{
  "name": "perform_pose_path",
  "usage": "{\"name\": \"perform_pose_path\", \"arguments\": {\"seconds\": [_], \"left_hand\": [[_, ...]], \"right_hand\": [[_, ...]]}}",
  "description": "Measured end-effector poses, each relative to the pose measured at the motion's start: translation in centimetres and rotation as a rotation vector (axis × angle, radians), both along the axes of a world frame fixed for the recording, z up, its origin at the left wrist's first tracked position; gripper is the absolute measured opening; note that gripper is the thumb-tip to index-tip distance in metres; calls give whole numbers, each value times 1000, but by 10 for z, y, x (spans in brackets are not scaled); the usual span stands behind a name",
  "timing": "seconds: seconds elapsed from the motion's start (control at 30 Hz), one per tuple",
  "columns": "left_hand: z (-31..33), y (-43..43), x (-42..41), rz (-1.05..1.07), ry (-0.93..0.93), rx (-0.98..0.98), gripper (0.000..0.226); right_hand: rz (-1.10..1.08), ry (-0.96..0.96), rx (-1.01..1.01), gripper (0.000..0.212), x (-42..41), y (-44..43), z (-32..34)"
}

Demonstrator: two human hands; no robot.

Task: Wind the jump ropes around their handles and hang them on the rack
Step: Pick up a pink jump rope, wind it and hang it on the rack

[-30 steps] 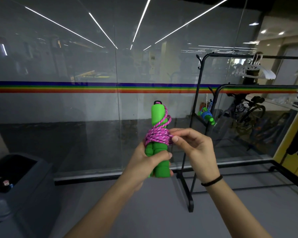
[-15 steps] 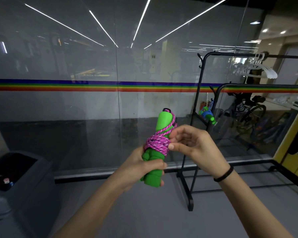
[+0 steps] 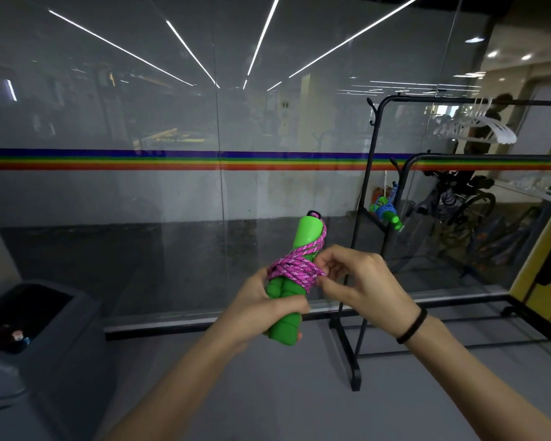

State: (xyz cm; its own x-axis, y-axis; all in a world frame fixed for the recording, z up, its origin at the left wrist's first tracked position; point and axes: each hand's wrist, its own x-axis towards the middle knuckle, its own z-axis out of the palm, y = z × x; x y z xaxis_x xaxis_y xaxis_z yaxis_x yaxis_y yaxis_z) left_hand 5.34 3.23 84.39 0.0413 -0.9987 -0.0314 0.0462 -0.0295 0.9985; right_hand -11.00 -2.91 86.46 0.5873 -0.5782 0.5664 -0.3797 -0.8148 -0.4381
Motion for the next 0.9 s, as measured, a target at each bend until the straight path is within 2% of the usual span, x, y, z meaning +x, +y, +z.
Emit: {"name": "perform_pose_path", "arguments": {"seconds": [0.2, 0.3, 0.43, 0.57, 0.73, 0.83, 0.9], "left_hand": [[-6, -2, -8, -11, 106, 65, 36], [-9, -3, -12, 0, 135, 77, 41], [-11, -3, -12, 26, 123, 90, 50], [-11, -2, -9, 34, 86, 84, 37], [-9, 1, -4, 10, 112, 90, 30], [-9, 2, -2, -10, 140, 77, 32], [-10, 3, -1, -21, 160, 61, 37]], "right_hand": [[-92, -84, -77, 10, 11, 0, -15], [-121, -71, -122, 20, 16, -3, -20], [-156, -110, -113, 9, 20, -10, -26], [-230, -144, -91, 9, 27, -11, -30], [-298, -92, -155, 14, 34, -6, -28], [-279, -80, -197, 25, 35, -2, -24], [-203, -103, -150, 26, 33, 1, -20]]}}
